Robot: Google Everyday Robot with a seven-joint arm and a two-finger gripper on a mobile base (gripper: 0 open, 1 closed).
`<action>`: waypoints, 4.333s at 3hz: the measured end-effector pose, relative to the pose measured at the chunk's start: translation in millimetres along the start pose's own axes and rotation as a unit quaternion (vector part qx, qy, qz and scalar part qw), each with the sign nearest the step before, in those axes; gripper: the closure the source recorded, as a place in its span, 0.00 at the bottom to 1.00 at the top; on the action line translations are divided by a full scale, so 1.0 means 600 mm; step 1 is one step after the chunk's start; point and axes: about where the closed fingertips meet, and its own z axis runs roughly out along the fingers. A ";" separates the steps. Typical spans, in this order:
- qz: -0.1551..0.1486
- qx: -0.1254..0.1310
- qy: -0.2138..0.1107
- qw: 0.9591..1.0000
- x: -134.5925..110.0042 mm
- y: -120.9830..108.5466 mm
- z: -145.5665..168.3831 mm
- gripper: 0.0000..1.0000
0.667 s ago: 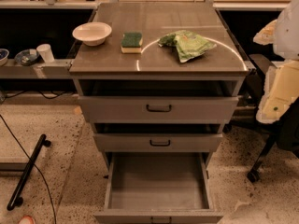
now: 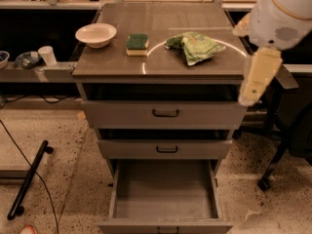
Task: Place sponge into bottom drawer
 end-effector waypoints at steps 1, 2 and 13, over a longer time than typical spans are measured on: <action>-0.048 -0.009 -0.031 0.998 -0.086 -0.087 0.075 0.00; -0.082 -0.013 -0.083 0.993 -0.180 -0.152 0.158 0.00; -0.207 0.105 -0.246 0.941 -0.376 -0.333 0.301 1.00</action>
Offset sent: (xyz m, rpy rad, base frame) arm 0.1769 0.1677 -0.0564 0.2082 -0.0778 0.2986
